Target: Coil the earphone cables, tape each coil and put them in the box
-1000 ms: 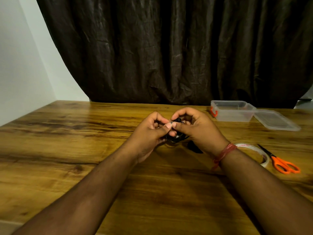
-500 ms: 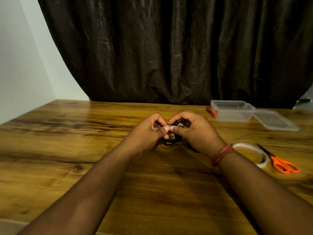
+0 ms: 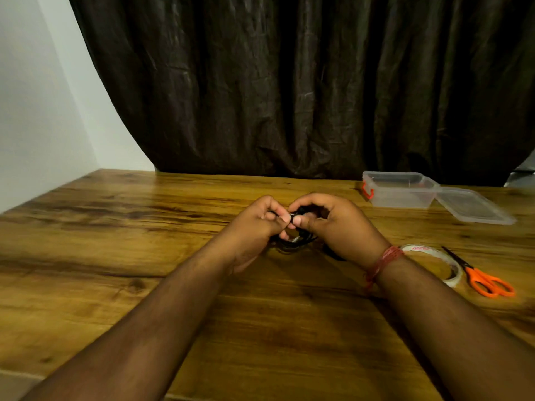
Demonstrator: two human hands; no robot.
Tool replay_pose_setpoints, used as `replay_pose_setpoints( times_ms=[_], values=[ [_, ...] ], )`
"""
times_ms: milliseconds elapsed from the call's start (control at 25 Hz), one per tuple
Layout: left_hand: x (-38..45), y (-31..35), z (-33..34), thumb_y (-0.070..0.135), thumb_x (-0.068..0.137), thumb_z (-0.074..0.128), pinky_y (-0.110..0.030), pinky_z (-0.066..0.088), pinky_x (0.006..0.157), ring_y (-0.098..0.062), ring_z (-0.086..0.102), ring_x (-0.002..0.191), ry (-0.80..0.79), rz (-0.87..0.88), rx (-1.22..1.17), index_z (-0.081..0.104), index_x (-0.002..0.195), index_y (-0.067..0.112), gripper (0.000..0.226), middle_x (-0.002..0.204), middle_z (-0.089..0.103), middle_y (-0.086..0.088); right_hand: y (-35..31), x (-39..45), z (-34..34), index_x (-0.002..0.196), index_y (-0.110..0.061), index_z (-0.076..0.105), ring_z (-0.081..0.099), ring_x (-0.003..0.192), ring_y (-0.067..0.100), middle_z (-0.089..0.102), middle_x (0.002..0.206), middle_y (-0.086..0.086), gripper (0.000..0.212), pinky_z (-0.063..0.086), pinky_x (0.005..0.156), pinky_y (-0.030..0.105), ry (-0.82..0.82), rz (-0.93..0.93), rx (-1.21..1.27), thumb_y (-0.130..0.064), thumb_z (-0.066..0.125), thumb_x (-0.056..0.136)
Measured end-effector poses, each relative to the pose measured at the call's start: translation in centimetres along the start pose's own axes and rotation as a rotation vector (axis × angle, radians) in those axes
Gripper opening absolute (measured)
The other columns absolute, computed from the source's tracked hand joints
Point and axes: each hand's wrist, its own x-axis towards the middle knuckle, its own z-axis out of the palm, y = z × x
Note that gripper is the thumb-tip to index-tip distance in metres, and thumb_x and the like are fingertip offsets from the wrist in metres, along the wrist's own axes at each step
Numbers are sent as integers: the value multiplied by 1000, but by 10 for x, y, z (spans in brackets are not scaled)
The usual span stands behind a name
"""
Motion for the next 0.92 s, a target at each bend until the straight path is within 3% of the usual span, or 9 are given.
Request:
replay_pose_setpoints(
  times_ms=[120, 360, 560, 720, 920],
  values=[
    [0, 0, 3, -2, 97, 47, -31, 55, 71, -11, 66, 66, 1, -34, -184, 52, 92, 11, 15, 73, 68, -3, 4, 2, -1, 105, -20, 70, 66, 92, 17, 71, 97, 2, 22, 52, 88, 30, -20, 7, 74, -7, 68, 87],
    [2, -2, 5, -5, 97, 47, -29, 55, 68, -14, 61, 64, -7, 1, -205, 51, 93, 10, 15, 77, 65, -7, 4, 2, -2, 98, -20, 70, 51, 64, 1, 54, 74, -3, 20, 44, 65, 13, -4, 25, 186, -3, 68, 86],
    [1, -1, 6, -3, 99, 44, -18, 47, 50, -10, 53, 58, -29, 28, -157, 51, 100, 18, 21, 74, 60, -3, 6, 2, 2, 100, -25, 69, 54, 76, 12, 59, 83, 5, 24, 47, 76, 25, 6, 40, 193, -5, 69, 86],
    [2, -4, 8, -1, 102, 39, -17, 43, 53, -4, 45, 52, -39, -6, -92, 54, 92, 18, 26, 77, 56, -2, 6, 2, 3, 105, -16, 70, 57, 84, 21, 67, 97, 25, 22, 51, 88, 45, 23, 90, 176, -5, 69, 86],
    [2, -6, 10, -3, 101, 37, -22, 38, 58, -3, 43, 51, -29, -6, -82, 55, 93, 14, 26, 78, 55, -4, 5, -1, 4, 113, -5, 68, 63, 93, 16, 71, 105, 15, 25, 51, 90, 30, 10, 106, 216, -1, 64, 88]
  ],
)
